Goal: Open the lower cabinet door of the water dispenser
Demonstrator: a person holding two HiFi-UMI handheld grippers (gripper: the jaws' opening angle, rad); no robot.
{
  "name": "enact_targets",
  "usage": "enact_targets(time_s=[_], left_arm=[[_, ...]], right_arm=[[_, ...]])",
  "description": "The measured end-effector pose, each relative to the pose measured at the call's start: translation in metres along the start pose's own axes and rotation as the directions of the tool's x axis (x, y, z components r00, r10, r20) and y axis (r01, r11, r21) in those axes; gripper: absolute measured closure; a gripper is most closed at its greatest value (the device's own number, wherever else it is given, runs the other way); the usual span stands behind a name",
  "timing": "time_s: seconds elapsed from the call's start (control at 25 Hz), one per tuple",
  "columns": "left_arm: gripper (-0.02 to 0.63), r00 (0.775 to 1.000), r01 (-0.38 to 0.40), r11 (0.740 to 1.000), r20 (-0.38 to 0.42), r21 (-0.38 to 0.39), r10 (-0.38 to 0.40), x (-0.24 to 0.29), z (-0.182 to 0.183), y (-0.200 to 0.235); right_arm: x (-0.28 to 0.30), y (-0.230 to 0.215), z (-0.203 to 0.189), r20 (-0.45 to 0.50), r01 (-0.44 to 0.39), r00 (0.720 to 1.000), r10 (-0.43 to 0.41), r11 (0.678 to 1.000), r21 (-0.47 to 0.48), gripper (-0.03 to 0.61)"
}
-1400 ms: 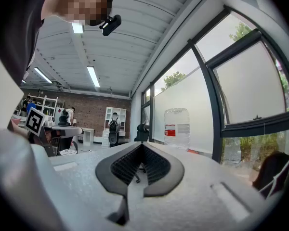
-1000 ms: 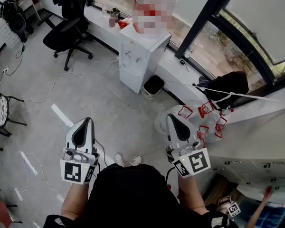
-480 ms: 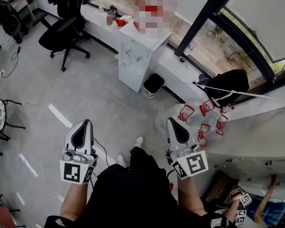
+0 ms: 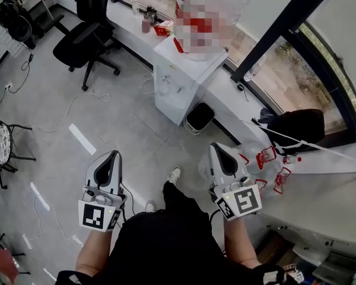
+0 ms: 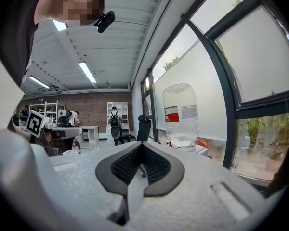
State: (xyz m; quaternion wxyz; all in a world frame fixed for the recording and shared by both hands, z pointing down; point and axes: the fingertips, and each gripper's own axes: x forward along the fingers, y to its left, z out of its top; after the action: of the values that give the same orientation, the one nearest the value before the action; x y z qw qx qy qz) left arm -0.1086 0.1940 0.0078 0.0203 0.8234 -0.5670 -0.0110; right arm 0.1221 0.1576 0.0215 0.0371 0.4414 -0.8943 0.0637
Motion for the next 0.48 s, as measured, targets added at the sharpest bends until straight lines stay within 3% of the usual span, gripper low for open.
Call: enact_targets(time_s=[0.28,0.48], left_arm=[[0.606,1.0,-0.029,0.999,-0.01,0.017,0.029,0.091,0.007,0.004],[0.606,0.999,-0.031,0.999,0.007,0.022,0.031,0.13,0.015,0.004]], right_arm=[[0.061,-0.073,0.018,0.008,-0.05,0.999,0.05,0.999,0.003,0.574],[0.084,-0.101,0.023,0.014,-0.067,0.998,0.067,0.998,0.005,0.574]])
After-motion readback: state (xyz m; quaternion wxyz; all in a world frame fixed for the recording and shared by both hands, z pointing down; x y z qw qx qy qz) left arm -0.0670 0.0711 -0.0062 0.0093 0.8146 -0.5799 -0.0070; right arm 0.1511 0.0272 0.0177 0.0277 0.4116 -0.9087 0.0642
